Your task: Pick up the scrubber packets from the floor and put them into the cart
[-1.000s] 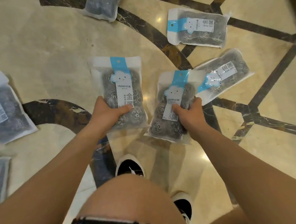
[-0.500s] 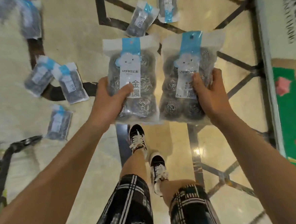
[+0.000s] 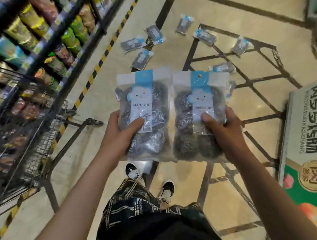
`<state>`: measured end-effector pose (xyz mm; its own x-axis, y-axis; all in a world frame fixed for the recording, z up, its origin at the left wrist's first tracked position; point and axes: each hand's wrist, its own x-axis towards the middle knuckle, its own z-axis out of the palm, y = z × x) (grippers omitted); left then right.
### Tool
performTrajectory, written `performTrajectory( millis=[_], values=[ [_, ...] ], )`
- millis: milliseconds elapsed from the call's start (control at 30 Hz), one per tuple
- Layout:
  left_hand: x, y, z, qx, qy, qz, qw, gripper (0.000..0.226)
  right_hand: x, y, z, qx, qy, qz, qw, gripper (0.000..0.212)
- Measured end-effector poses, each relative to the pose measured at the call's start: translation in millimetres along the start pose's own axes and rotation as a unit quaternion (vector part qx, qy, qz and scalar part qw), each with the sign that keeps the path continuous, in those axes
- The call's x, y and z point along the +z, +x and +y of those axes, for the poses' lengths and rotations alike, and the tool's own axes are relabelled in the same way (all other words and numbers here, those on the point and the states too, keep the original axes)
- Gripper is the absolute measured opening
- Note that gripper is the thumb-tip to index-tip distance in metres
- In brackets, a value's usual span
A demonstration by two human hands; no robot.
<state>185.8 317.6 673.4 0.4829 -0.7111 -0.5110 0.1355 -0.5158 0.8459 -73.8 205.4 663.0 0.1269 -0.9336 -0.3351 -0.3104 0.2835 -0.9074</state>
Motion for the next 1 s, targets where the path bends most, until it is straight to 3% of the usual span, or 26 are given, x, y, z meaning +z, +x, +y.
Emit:
performTrajectory(
  millis=[133, 233, 300, 400, 467, 633, 800, 1000],
  values=[
    [-89.4, -32.3, -15.8, -0.022, -0.088, 0.108, 0.99, 0.083, 81.8, -13.1, -40.7, 0.002, -0.043, -0.116, 0.992, 0.041],
    [-148.6, -44.7, -36.0, -0.028, -0.134, 0.185, 0.973, 0.08, 153.0, -25.7, -73.2, -0.018, -0.069, -0.193, 0.979, 0.027],
    [-192.7, -49.5, -51.6, -0.028, -0.17, 0.228, 0.958, 0.076, 207.8, -20.2, -76.9, -0.044, -0.113, -0.244, 0.962, 0.031],
    [-258.8, -52.4, -78.8, -0.036, -0.21, 0.3, 0.93, 0.072, 296.7, -25.4, -90.6, -0.077, -0.152, -0.301, 0.938, 0.07],
    [-300.3, -54.7, -93.9, -0.042, -0.239, 0.346, 0.906, 0.069, 356.7, -29.6, -97.8, -0.09, -0.156, -0.334, 0.925, 0.081],
    [-399.5, -45.2, -126.6, -0.051, -0.255, 0.416, 0.871, 0.046, 506.0, -50.1, -113.0, -0.108, -0.193, -0.425, 0.878, 0.039],
    [-481.5, -10.6, -154.1, -0.097, -0.245, 0.474, 0.84, 0.047, 620.8, -48.8, -105.0, -0.127, -0.217, -0.454, 0.855, 0.045],
    [-544.3, 61.1, -188.7, -0.146, -0.276, 0.463, 0.83, 0.061, 736.7, -22.8, -95.2, -0.147, -0.274, -0.498, 0.809, 0.043]
  ],
)
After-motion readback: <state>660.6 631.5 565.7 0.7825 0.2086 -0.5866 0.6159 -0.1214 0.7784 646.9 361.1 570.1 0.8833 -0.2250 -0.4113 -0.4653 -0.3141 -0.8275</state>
